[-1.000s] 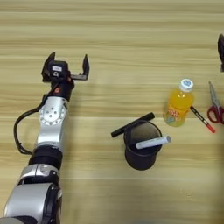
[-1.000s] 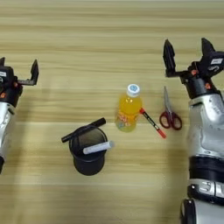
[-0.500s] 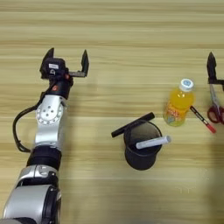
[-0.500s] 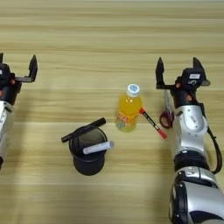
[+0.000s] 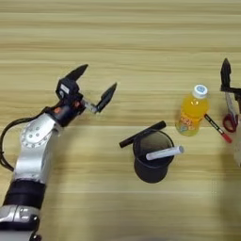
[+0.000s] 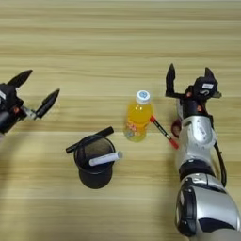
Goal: Move the objects on the table
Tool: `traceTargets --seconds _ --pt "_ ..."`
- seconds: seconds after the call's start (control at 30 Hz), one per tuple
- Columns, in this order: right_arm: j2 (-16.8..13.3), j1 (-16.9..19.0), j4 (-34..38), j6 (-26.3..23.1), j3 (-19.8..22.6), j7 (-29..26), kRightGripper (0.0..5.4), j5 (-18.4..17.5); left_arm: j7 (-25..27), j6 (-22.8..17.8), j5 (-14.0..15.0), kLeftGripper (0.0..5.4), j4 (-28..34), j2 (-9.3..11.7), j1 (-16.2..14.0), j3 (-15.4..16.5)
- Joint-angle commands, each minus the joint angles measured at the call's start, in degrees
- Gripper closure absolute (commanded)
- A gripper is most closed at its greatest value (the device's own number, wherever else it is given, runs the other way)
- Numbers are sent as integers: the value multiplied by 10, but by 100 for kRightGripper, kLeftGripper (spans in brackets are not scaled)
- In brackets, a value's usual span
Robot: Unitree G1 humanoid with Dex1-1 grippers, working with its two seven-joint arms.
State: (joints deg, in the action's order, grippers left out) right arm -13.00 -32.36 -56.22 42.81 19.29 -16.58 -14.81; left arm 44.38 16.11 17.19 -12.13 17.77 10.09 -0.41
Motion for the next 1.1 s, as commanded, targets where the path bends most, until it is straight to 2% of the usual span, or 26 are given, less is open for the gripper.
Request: traceTargets --seconds 0.03,0.1,0.27,0.47,0.57,0.67,0.8,1.1 --pt "2 -11 -11 3 -7 7 2 12 111 -29 43 0 81 54 -62 -31" --pt "2 -11 -13 5 -10 9 2 16 145 -41 60 0 106 70 -80 -36" --pt "1 -12 -16 7 -12 14 2 20 204 -59 75 0 137 96 -113 -50" --pt "-1 -13 -18 7 -12 14 2 21 236 -62 46 0 144 128 -133 -75" --pt "-2 -13 -19 7 -12 14 2 22 245 -64 35 0 147 137 -135 -89" --pt "-2 -13 -19 8 -12 14 2 22 244 -72 21 0 142 136 -127 -107" --pt "-1 -12 -18 9 -11 14 2 22 226 -66 -8 0 122 123 -107 -122" --pt "2 -12 -16 11 -12 16 2 22 200 -61 -31 0 90 94 -64 -133"
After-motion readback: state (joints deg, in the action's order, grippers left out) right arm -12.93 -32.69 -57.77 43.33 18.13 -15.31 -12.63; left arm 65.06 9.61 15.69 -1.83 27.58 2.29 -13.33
